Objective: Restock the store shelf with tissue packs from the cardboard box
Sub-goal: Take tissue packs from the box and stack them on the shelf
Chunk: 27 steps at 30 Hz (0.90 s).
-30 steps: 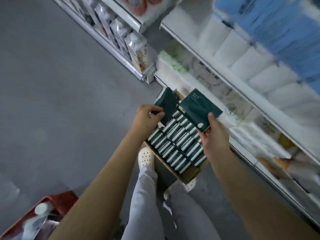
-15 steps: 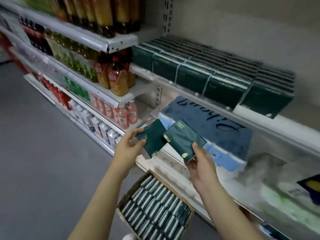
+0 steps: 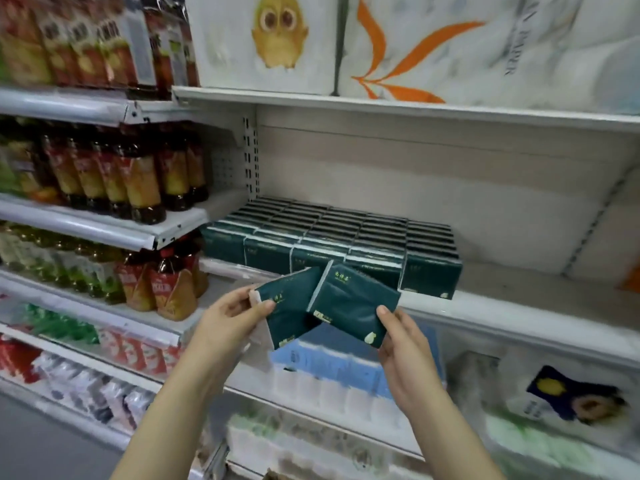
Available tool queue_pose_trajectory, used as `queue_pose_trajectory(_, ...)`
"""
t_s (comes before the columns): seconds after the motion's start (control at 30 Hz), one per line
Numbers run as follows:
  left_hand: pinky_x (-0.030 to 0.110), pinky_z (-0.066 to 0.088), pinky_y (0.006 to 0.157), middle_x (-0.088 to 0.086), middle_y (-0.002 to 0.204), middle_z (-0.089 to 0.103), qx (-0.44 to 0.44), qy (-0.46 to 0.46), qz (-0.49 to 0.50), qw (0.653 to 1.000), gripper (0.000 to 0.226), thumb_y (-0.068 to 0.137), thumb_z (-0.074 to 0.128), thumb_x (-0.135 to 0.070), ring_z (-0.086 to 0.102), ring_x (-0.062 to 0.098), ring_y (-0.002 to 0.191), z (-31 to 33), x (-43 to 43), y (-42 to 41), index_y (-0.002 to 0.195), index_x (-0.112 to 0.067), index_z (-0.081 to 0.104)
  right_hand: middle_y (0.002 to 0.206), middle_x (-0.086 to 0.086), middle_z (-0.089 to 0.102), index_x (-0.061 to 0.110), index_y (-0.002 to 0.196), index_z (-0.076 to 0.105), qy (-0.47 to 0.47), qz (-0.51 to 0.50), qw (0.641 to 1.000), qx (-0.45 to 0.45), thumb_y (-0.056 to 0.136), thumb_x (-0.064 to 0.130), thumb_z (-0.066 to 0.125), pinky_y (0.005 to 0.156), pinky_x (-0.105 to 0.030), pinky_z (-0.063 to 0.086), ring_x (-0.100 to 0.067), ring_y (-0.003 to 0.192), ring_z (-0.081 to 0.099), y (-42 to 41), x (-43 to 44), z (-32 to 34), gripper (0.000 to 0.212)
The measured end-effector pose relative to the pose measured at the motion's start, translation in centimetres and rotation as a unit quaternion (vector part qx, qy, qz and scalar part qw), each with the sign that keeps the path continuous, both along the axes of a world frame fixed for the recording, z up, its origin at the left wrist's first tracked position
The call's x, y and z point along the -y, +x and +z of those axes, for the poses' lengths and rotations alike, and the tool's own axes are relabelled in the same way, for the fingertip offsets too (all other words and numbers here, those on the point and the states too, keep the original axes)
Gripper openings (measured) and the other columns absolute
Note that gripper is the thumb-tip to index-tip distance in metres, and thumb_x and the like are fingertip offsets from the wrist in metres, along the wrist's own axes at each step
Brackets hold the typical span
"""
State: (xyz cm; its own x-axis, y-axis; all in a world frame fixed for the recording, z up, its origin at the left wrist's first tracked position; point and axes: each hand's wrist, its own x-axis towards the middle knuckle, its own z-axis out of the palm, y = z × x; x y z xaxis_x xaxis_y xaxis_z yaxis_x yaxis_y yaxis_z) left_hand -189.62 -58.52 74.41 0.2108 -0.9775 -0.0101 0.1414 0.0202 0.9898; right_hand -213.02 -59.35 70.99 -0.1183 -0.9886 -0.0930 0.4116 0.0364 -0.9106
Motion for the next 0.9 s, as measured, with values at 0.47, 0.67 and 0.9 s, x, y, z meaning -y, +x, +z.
queue_pose_trajectory(0.47,0.029,0.048,0.098,-0.017,0.108,0.068,0.016,-0.111,-0.092,0.989,0.036,0.091,0.065,-0.011,0.065,0.002,0.105,4.1,8.3,-6.2,0.120,-0.031,0.059,0.106,0.007,0.068,0.020,0.118,0.057,-0.071,-0.223,0.955,-0.182,0.094,0.015,0.062,0.073,-0.019,0.048,0.002,0.089,0.064,-11.6,3.1,3.3,0.025)
queue_pose_trajectory(0.67,0.027,0.052,0.084,-0.012,0.103,0.072,0.017,-0.119,-0.100,0.988,0.033,0.092,0.063,-0.010,0.067,0.011,0.103,4.7,12.0,-9.3,0.119,-0.028,0.059,0.121,0.004,0.061,0.017,0.132,0.056,-0.042,-0.202,0.917,-0.342,0.091,0.021,0.067,0.090,-0.027,0.043,-0.015,0.112,0.057,-15.9,7.7,1.3,0.043)
queue_pose_trajectory(0.9,0.013,0.052,0.066,-0.015,0.093,0.074,0.011,-0.118,-0.108,0.987,0.033,0.092,0.060,-0.004,0.070,0.002,0.088,4.5,14.5,-12.8,0.118,-0.024,0.057,0.112,0.006,0.063,0.024,0.115,0.053,-0.035,-0.158,0.869,-0.467,0.086,0.018,0.073,0.074,-0.020,0.048,-0.010,0.093,0.062,-16.2,11.1,-0.2,0.035)
